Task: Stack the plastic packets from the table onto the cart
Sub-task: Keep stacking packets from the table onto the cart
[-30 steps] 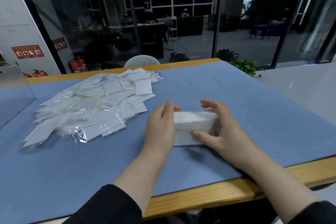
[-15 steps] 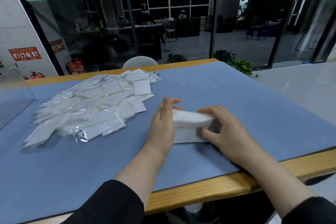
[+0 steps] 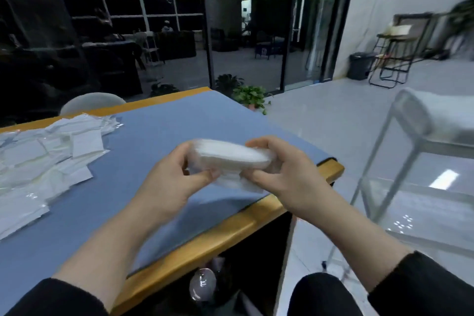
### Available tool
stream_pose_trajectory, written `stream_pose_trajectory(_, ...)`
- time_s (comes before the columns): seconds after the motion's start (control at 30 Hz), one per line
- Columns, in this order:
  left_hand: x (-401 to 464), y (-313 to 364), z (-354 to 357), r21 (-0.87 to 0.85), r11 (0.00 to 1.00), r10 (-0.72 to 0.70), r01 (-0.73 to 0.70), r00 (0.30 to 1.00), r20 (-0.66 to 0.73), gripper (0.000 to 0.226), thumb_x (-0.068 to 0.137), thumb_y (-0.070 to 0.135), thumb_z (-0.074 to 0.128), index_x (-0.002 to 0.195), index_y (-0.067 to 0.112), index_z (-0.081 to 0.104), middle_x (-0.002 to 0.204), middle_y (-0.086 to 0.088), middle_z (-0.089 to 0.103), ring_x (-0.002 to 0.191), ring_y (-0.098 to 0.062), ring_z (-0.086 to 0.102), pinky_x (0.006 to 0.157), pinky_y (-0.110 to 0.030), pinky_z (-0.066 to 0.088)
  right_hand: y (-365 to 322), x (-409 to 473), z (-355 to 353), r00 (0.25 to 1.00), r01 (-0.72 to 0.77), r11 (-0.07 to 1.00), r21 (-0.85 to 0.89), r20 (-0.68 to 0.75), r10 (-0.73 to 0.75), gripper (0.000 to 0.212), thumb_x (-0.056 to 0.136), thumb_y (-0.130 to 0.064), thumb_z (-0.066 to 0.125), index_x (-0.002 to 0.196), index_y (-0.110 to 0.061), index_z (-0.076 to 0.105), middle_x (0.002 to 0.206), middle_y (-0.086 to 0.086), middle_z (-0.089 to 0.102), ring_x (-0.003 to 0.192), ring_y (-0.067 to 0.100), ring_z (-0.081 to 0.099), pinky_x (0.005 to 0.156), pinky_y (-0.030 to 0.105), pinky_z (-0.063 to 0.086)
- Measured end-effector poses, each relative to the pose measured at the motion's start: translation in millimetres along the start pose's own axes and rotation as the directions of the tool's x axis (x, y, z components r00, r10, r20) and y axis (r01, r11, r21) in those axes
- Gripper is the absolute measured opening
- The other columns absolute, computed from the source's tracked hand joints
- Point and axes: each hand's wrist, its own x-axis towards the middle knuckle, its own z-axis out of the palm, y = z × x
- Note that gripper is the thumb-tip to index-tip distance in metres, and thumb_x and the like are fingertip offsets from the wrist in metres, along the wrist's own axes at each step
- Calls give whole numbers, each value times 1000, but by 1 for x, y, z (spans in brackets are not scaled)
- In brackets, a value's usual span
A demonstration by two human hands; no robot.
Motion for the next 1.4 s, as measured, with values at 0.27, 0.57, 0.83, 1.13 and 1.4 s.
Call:
stream_pose_trajectory(0.27, 9, 77, 154, -58, 991, 136, -123, 915, 381, 22, 82, 3, 81, 86, 21, 70, 74, 8, 73, 67, -5, 68, 64, -15, 48, 15, -106, -157, 945, -317, 904, -287, -22, 325, 31, 83, -37, 76, 112, -40, 66, 89, -22, 68, 74, 5, 65, 63, 32, 52)
stream_pose_trajectory(0.57, -6, 70, 308, -49, 993, 115, -109, 759, 640, 47, 79, 45, 82, 120, 42, 61, 105, 27, 68, 96, 8, 63, 77, -10, 46, 104, -206, -219, 818, -574, 762, -299, -177, 547, 18, 82, -29, 74, 93, -39, 64, 78, -16, 65, 66, 5, 60, 64, 32, 48)
stream_pose_trajectory(0.83, 14, 19, 367, 1, 980, -181, 200, 883, 433, 37, 105, 28, 51, 141, 38, 51, 128, 17, 62, 109, 5, 55, 73, -10, 38, 209, -221, -247, 615, -773, 602, -199, -467, 635, 22, 83, -29, 72, 105, -31, 65, 90, -12, 67, 79, 12, 63, 71, 35, 52)
stream_pose_trajectory(1.13, 84, -17, 430, 19, 944, -314, 330, 875, 370, 42, 105, 25, 36, 144, 29, 52, 141, 8, 56, 127, -14, 54, 109, -38, 45, 290, -131, -248, 576, -804, 550, -226, -530, 623, 42, 85, -27, 67, 125, -20, 56, 99, 2, 66, 86, 23, 62, 68, 33, 43)
stream_pose_trajectory(1.4, 125, -29, 463, 94, 970, -243, 226, 843, 481, 35, 109, 34, 38, 141, 34, 53, 133, 13, 60, 119, -9, 55, 96, -27, 40, 327, -105, -233, 573, -801, 544, -251, -588, 572, 33, 88, -21, 66, 117, -9, 56, 98, 5, 55, 81, 25, 53, 66, 31, 35)
